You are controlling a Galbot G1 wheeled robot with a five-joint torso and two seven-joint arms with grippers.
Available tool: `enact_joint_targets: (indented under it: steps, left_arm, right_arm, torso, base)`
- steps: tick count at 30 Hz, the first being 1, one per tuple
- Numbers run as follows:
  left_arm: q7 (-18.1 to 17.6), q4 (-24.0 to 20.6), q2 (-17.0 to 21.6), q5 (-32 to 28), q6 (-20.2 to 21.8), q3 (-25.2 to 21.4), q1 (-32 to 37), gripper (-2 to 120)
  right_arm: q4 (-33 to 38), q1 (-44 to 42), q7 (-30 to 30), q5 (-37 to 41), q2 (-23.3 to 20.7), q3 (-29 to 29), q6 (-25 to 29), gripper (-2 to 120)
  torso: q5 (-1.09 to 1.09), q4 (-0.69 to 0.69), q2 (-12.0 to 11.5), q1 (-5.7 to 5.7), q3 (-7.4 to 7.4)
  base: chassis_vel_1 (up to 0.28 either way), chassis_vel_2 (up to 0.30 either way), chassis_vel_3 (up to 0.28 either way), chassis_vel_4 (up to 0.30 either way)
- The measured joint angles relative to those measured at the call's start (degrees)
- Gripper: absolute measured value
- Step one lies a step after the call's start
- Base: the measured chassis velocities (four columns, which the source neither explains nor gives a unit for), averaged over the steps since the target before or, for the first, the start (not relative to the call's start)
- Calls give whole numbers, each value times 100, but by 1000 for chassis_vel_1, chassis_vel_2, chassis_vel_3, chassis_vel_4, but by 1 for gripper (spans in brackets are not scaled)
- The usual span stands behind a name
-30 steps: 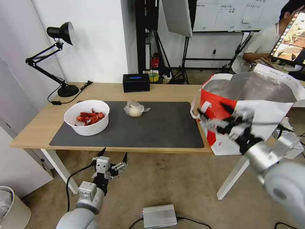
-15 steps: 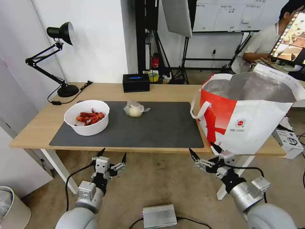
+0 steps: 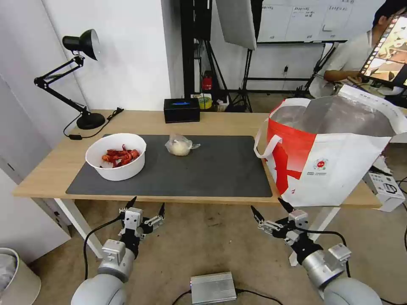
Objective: Pick up the trash from the table and place it into the takeout bag.
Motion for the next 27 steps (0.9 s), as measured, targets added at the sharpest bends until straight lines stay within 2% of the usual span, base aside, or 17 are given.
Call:
enact_joint_targets:
  steps: [21, 27]
  left_arm:
    - [12, 88, 18, -71, -20, -17, -76, 100]
    - [12, 82, -1, -66, -27, -29, -68, 100]
  right_arm:
    - [-134, 243, 5, -144, 33, -338, -30, 100]
    - [-183, 877, -93, 246, -123, -618, -148, 100]
  torso:
    - [0, 0, 0, 0, 0]
    - [1, 0, 0, 0, 0]
  base:
    - [0, 0, 0, 0]
    - [0, 0, 0, 0]
